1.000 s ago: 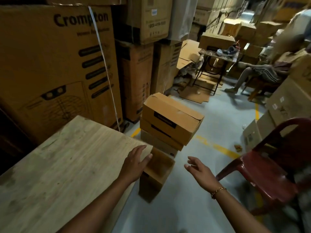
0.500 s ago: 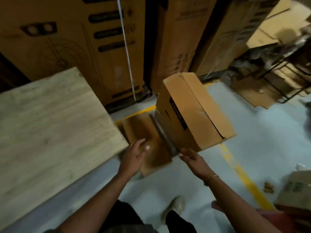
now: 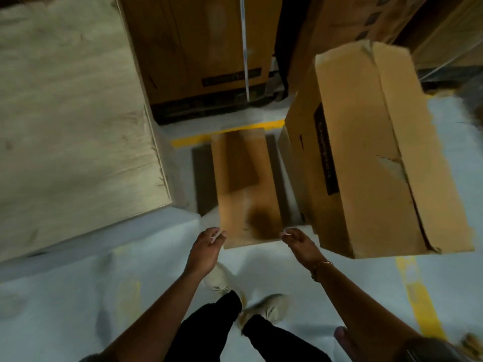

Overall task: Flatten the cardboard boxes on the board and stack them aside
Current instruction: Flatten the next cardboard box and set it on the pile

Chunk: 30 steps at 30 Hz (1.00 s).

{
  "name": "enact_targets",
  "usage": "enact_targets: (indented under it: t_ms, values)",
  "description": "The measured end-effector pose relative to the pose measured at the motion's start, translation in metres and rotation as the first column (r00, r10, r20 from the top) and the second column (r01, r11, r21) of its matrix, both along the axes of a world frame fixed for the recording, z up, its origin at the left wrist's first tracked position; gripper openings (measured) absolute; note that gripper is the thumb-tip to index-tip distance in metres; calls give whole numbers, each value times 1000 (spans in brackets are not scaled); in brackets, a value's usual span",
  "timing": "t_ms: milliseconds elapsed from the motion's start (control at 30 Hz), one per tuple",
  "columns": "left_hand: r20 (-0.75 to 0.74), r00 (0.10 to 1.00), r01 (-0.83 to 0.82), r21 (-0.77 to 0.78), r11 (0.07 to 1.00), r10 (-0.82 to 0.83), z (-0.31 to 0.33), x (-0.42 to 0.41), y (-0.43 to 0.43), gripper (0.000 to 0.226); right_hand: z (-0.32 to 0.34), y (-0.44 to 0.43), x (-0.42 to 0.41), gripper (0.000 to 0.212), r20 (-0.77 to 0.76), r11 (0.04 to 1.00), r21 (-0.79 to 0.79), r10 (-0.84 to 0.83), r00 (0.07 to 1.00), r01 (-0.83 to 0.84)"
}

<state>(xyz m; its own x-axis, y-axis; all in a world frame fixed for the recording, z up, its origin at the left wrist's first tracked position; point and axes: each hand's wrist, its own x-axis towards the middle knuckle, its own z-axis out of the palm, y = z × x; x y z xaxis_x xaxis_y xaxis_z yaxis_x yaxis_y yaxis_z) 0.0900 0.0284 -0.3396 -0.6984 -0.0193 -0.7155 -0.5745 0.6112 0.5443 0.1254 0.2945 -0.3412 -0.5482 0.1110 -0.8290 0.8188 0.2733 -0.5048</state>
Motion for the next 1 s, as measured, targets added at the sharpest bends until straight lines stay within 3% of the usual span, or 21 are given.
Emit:
enact_targets:
  t_ms: [200, 333, 533, 700, 867, 1000]
  values:
    - [112, 993, -28, -65, 998, 35, -161, -26, 13, 59, -176, 15, -37, 68, 16, 998, 64, 4, 1000, -5]
    - [168, 971, -160, -81, 984, 172, -259, -32, 18, 74, -275, 19, -47, 80, 12, 994, 84, -76, 997, 74]
    - [164, 939, -299, -38, 954, 301, -338, -30, 22, 71, -367, 31, -40, 102, -32, 988, -94, -126, 992, 122]
    - [30, 935, -356, 108, 928, 355, -278, -17, 25, 70, -302, 26, -45, 96, -103, 969, -138, -222, 970, 207]
    - [-39, 894, -438, 139, 888, 446, -149, 6, 28, 62, -167, 24, -32, 88, -137, 961, -167, -243, 960, 219]
    - [-96, 893, -426, 136, 894, 440, -31, 27, 35, 68, -39, 32, -9, 67, -127, 949, -230, -247, 961, 213]
